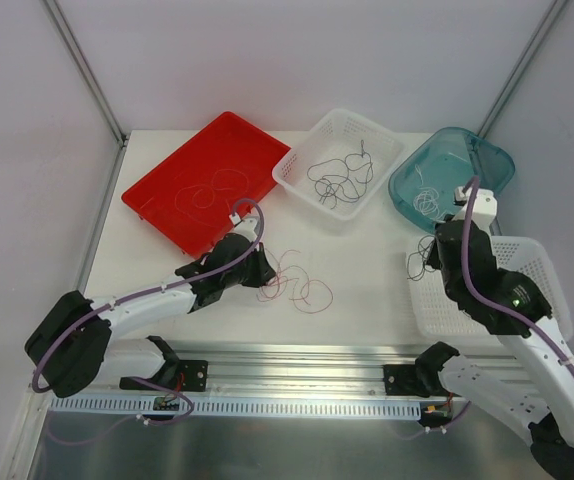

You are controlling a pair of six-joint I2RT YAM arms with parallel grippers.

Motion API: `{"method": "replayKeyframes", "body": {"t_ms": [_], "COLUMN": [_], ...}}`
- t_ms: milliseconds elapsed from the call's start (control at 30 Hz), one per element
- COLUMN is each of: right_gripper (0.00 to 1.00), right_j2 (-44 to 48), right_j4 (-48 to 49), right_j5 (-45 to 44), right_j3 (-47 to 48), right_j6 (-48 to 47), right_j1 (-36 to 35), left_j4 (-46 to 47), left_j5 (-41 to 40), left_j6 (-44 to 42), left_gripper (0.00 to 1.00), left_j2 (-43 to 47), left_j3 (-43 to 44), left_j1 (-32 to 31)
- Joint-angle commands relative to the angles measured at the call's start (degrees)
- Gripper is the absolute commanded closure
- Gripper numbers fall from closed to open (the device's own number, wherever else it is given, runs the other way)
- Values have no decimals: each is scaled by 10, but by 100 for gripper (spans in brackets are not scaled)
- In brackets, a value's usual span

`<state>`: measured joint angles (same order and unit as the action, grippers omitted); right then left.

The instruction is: Untangle the cables

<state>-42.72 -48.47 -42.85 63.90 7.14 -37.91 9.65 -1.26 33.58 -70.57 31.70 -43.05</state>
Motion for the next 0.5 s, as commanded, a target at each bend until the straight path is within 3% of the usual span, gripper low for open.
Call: {"method": "replayKeyframes", "body": {"t_ms": [0, 167, 333, 433, 467], "right_gripper": [99, 99, 99, 80, 57], "right_j2": [30, 37, 11, -1, 1], "right_j4": [-12, -65, -63, -63, -61], "right_j5": [35, 49, 120, 145, 149], "right_j3": [8, 1, -52, -73, -76], "right_j6": [13, 8, 19, 31, 38], "right_j1": [59, 189, 310, 354, 357], "left_j4": [-12, -17, -17, -18, -19], "left_j5": [24, 28, 43, 46, 47], "left_j6": [4, 1, 4, 3, 3], "left_gripper": [100, 100, 100, 100, 100], "left_j2": [21, 18, 14, 17, 19], "left_j3": [18, 20, 24, 22, 22], "left_j1": [2, 2, 2, 2, 2]}}
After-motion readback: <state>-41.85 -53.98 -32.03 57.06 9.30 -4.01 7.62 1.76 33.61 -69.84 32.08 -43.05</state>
